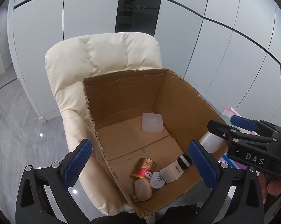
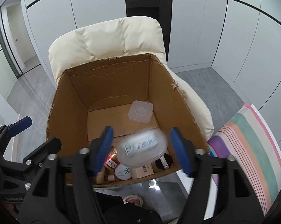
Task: Organize objects
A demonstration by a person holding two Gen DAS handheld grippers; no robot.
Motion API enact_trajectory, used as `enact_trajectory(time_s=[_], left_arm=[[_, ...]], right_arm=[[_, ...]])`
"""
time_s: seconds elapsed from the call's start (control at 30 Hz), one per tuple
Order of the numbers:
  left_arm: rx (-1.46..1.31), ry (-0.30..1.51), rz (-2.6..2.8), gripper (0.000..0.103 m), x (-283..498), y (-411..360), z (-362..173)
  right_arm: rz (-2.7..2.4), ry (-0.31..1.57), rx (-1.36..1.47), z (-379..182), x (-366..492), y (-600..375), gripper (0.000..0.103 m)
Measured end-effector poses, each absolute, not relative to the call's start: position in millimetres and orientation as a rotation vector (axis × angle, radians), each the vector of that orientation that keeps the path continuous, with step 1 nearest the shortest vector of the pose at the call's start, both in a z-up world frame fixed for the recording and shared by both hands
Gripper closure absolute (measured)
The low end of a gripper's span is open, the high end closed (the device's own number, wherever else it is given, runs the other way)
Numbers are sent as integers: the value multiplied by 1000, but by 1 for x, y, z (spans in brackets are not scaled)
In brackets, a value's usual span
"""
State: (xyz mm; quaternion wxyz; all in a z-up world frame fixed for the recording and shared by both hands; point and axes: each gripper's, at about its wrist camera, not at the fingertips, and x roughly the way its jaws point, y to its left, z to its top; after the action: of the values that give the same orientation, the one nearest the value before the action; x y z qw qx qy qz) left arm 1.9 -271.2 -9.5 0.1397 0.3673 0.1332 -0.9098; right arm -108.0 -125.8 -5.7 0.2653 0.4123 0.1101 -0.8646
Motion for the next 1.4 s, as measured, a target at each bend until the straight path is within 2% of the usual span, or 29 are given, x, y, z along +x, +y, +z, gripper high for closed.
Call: enact_trajectory(time_s=[0.13,0.27,0.47,0.67,0.87,1.4], left_arm=[[1064,385,-2631,0,-1,-269,-10],[1056,372,-2640,0,-7,-262,-8],[1073,378,-2646,0,-23,-251,-10],[1092,353,-2680,0,-37,-228,-9],[1105,322,-2721,0,-54,-199,-5],[1155,221,-2853,0,-85,-111,-3]], right_arm=[[-2352,267,1106,-3,-109,-119,13],[-2373,264,1124,-4,-112,-107,12],[-2435,219,1151,-3,-119,-74,1],[-2506,164,1202,-4,-127,-36,0],[-2608,211,1204,-2,-125,1,0],[-2764,53,1278,-2,-120,113,0]])
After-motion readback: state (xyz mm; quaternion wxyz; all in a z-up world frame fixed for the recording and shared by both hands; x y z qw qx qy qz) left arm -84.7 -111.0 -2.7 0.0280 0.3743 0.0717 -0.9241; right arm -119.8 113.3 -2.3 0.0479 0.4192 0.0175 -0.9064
